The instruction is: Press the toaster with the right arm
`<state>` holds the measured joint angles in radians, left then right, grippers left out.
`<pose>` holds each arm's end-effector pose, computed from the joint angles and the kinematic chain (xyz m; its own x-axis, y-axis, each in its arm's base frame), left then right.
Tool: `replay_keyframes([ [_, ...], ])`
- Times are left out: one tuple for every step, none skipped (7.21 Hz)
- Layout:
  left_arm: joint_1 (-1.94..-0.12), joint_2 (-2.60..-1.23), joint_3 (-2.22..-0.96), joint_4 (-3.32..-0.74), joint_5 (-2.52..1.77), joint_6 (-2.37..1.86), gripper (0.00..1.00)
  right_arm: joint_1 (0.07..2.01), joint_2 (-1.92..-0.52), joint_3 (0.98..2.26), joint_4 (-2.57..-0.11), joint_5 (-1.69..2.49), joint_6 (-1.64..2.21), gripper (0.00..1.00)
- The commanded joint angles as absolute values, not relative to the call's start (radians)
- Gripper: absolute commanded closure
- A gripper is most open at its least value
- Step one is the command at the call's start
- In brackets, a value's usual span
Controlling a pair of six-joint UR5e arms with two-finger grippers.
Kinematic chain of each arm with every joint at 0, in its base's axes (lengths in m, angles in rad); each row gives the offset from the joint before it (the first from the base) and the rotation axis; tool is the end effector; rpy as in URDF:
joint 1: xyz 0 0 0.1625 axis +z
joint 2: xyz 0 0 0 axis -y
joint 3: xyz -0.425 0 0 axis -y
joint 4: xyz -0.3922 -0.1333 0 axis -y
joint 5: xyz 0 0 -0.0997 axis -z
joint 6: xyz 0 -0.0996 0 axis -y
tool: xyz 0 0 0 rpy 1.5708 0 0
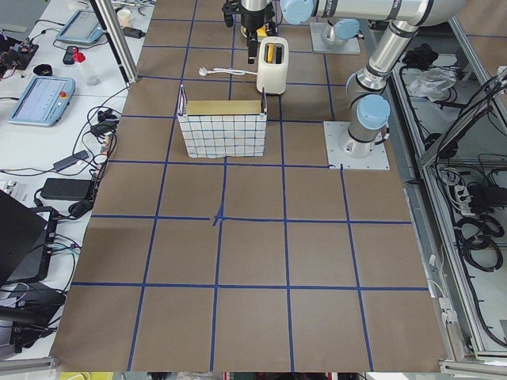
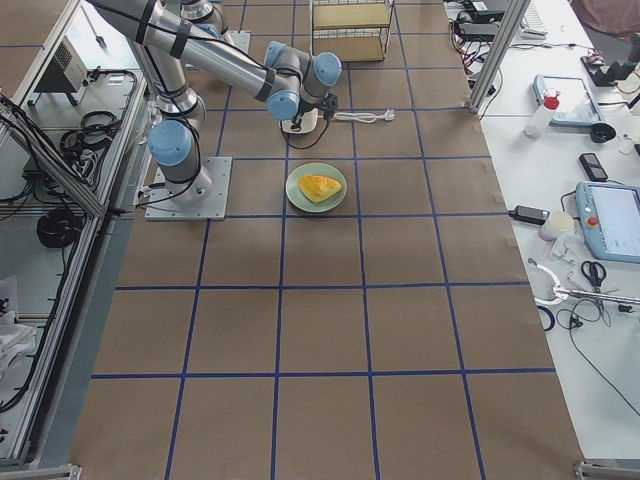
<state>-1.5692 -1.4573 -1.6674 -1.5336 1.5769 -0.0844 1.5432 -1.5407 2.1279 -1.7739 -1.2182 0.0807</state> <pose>-0.1320 -0.4492 0.4973 -0.9963 -0.0861 -0.0015 -0.0859 0.9948 -0.0544 0.1567 -0.4012 0.2460 -0.9294 0.2295 -0.2889 0.1008 0.9113 0.3993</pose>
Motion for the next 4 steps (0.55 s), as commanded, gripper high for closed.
replay_keyframes([
  [-1.569, -1.457, -1.667, -1.534, 1.577, -0.084, 0.00, 1.542, -1.551, 2.103, -1.772, -1.239, 0.135, 1.00],
  [-1.569, -1.457, -1.667, -1.532, 1.577, -0.084, 0.00, 1.543, -1.558, 2.058, -1.755, -1.259, 0.167, 1.00],
  [-1.569, -1.457, -1.667, -1.534, 1.577, -0.084, 0.00, 1.545, -1.574, 2.012, -1.706, -1.278, 0.191, 1.00],
  [-1.569, -1.457, -1.667, -1.534, 1.577, -0.084, 0.00, 1.545, -1.578, 1.950, -1.640, -1.291, 0.193, 1.00],
])
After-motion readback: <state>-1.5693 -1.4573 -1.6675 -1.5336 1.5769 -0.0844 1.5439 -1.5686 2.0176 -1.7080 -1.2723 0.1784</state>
